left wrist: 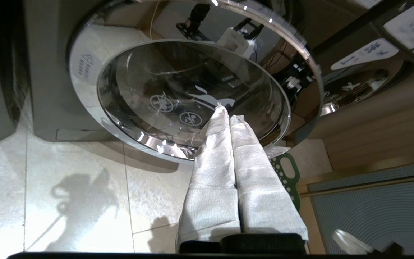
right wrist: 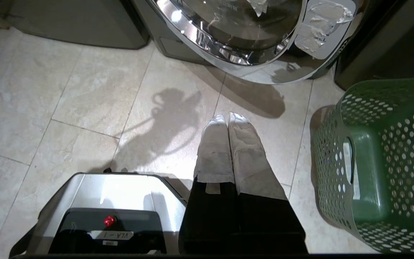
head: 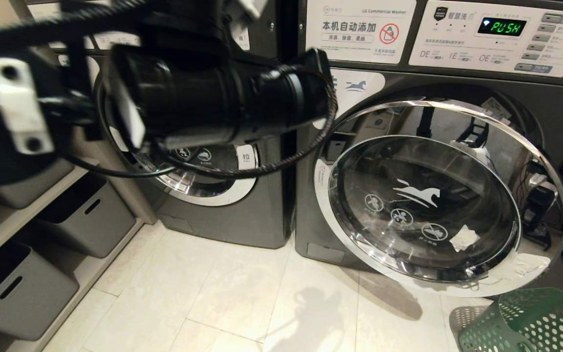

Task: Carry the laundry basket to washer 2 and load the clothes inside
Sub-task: Close the washing machine door with the left hand

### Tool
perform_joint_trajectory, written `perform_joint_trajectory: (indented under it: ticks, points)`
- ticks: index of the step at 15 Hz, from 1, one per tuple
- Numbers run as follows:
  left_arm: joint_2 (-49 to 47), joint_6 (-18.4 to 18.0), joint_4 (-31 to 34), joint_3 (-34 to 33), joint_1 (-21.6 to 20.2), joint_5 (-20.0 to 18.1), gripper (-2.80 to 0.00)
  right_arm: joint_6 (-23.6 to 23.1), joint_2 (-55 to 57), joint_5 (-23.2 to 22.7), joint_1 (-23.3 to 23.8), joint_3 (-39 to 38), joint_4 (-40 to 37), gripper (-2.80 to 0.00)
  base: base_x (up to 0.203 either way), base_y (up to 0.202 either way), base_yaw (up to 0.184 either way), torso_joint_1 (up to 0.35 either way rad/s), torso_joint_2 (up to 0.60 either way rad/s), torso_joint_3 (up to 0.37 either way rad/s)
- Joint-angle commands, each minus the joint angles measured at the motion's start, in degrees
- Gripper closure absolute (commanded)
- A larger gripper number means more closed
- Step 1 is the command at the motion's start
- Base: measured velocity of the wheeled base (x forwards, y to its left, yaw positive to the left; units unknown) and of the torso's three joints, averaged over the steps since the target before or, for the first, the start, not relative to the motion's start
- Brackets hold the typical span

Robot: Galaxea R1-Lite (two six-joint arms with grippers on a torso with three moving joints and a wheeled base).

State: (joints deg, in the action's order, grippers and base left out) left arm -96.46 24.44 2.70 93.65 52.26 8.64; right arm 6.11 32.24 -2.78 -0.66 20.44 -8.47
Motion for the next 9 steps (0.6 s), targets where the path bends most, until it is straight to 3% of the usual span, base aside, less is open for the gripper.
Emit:
perform_joint_trajectory:
  ticks: [1,5,7,9]
  points:
    - [8.49,0.00,2.09,-0.47,-0.40,0.90,0.00,0.22,15.50,0.87,-0.03,1.86,2.91,0.00,0.000,0.000,0.000,0.000,0.00,0.000]
    - [18.46,-3.58,10.99,2.71,-6.59,2.53,0.00,-1.64,31.79,7.97,-0.04,3.52,10.79,0.00,0.000,0.000,0.000,0.000,0.00,0.000]
    - [21.67,-3.99,14.99,4.29,-9.41,2.61,0.00,-2.76,36.14,12.26,-0.04,3.58,12.06,0.00,0.000,0.000,0.000,0.000,0.00,0.000]
    - [24.24,-4.02,16.95,3.68,-11.34,2.46,0.00,-2.89,39.95,13.70,-0.04,3.04,13.83,0.00,0.000,0.000,0.000,0.000,0.00,0.000]
